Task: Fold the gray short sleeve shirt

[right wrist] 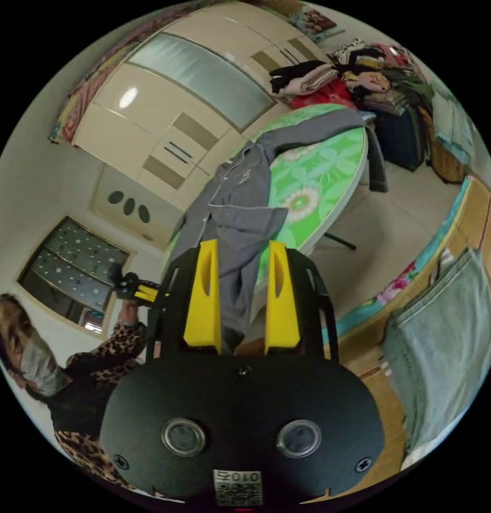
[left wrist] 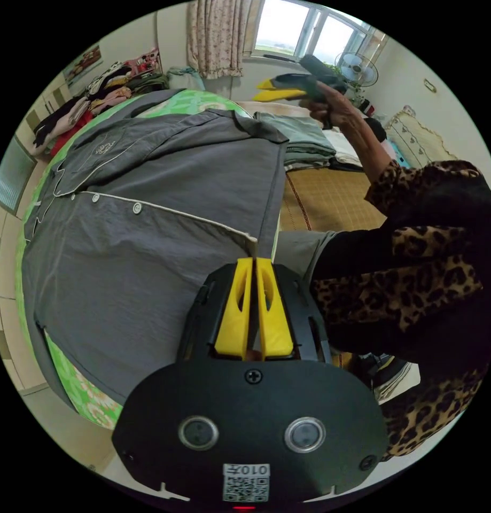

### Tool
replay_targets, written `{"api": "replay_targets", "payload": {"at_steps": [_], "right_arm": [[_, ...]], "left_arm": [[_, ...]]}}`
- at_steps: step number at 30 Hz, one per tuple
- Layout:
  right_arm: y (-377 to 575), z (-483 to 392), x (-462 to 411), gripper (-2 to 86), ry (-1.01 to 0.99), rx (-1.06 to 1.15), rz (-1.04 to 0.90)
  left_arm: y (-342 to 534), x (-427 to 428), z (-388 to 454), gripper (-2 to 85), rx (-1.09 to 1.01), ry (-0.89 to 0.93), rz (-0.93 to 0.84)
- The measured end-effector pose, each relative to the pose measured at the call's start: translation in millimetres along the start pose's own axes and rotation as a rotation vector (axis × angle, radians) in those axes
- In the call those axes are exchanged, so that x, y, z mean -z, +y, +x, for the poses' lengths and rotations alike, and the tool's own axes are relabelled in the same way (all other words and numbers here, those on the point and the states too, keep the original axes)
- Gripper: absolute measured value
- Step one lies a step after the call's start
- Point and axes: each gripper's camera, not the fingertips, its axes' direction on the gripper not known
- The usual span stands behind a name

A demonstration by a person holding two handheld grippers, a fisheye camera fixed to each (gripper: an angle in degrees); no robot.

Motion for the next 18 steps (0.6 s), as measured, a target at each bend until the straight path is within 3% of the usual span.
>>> {"api": "replay_targets", "payload": {"at_steps": [3, 11, 15, 18], "right_arm": [[-32.4, -4.2, -20.3, 12.2, 0.159, 0.06, -0.024], [-59.5, -0.8, -63.9, 9.0, 0.22, 0.126, -0.127], [-58.4, 10.9, -62.4, 3.6, 0.072, 0.089, -0.169], [-53.8, 8.8, -35.9, 2.8, -0.242, 0.112, -0.03]], "left_arm": [[3.1, 0.0, 0.6, -0.2, 0.015, 0.009, 0.005], [18.1, 0.1, 4.2, -0.2, 0.049, 0.03, 0.028], [27.5, -0.2, 4.4, -0.2, 0.054, 0.051, 0.045], [38.4, -0.6, 4.2, -0.2, 0.067, 0.074, 0.072]]}}
